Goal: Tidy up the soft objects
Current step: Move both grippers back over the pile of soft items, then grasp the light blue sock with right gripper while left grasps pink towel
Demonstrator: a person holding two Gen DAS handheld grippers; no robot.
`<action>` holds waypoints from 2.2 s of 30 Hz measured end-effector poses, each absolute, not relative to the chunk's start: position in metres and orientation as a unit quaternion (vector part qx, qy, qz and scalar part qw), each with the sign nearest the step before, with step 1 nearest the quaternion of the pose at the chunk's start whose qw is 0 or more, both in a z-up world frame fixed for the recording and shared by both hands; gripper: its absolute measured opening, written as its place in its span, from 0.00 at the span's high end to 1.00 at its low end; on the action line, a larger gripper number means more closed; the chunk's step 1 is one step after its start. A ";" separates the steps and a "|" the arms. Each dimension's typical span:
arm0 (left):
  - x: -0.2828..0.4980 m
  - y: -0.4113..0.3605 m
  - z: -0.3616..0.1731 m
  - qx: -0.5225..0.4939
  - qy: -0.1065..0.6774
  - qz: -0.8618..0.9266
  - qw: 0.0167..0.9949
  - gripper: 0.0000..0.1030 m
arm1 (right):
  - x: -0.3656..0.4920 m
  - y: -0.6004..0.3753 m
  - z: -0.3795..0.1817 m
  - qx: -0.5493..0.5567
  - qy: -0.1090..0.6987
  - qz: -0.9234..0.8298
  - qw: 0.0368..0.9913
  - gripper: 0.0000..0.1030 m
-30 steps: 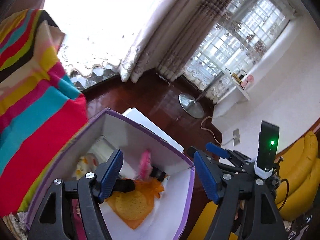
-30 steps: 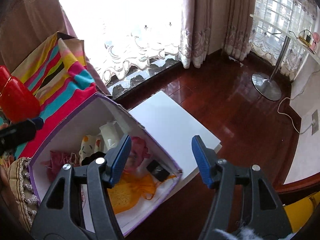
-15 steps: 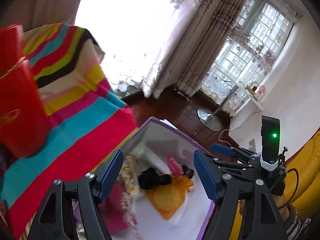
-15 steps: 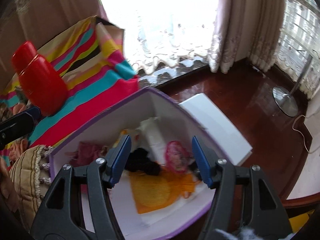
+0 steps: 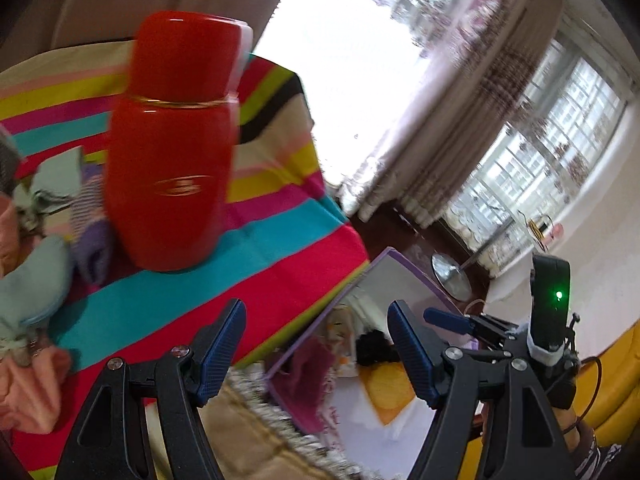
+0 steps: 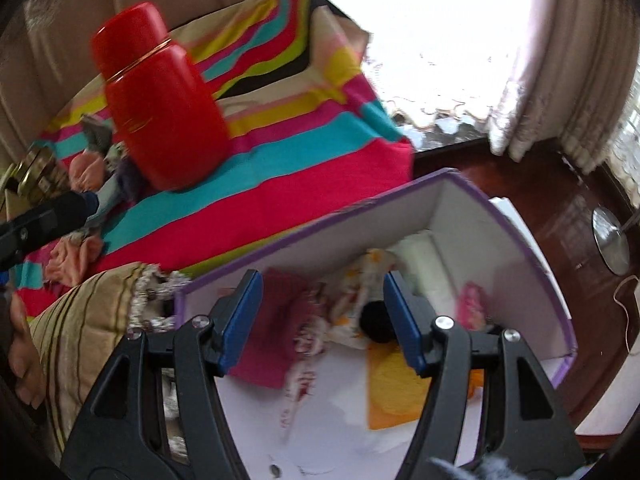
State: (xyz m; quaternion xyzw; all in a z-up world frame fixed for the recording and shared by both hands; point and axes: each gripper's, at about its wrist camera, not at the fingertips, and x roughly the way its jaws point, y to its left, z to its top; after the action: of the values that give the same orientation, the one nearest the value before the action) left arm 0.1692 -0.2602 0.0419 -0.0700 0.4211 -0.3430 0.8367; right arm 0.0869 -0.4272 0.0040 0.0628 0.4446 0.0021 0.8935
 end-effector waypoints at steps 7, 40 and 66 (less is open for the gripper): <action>0.181 -0.215 0.039 -0.099 0.417 -0.304 0.851 0.28 | 0.100 -0.381 0.005 0.045 0.452 0.047 0.890 0.36; 0.246 0.007 -0.003 -0.269 0.388 -0.079 0.878 0.28 | 0.213 -0.188 -0.010 0.153 0.499 0.159 0.838 0.36; 0.310 0.006 -0.053 -0.234 0.429 -0.084 0.869 0.50 | 0.262 -0.143 -0.049 0.169 0.505 0.132 0.836 0.60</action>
State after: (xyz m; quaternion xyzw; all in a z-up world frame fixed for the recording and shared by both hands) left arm 0.3101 0.0060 -0.0529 -0.2338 0.4287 -0.0841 0.8686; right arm 0.2619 -0.1427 -0.0495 0.1691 0.5050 0.1322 0.8360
